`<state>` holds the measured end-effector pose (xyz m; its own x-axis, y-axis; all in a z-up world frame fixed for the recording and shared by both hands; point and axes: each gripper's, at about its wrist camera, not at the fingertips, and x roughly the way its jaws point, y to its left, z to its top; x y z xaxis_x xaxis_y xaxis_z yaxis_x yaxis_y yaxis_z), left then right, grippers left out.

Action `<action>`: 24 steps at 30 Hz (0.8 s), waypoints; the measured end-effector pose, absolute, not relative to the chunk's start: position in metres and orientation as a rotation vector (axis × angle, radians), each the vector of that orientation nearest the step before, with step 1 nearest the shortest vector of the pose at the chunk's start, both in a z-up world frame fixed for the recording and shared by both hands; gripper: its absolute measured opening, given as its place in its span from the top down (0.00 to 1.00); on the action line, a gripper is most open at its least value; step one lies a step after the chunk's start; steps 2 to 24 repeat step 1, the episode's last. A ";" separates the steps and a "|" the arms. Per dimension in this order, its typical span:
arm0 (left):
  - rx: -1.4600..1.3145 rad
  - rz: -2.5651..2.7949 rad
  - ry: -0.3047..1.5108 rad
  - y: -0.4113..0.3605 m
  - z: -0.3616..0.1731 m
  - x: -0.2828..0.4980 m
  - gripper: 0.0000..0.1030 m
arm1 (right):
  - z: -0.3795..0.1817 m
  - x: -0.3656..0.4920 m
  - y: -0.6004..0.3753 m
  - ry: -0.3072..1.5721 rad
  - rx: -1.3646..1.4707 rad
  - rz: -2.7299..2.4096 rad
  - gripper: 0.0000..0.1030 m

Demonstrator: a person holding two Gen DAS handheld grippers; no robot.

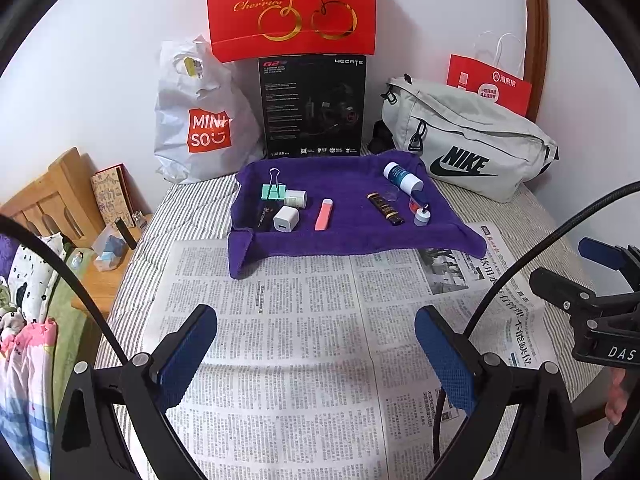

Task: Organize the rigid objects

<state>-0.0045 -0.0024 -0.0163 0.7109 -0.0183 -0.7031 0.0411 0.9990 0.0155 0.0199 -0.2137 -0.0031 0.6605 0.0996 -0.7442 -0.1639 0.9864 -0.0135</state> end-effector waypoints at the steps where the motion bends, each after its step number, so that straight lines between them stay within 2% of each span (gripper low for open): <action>1: 0.029 -0.034 0.777 -0.002 -0.017 -0.003 0.01 | -0.004 0.021 -0.213 0.839 -0.082 0.149 0.00; 24: 0.029 -0.034 0.777 -0.002 -0.017 -0.003 0.01 | -0.004 0.021 -0.213 0.839 -0.082 0.149 0.00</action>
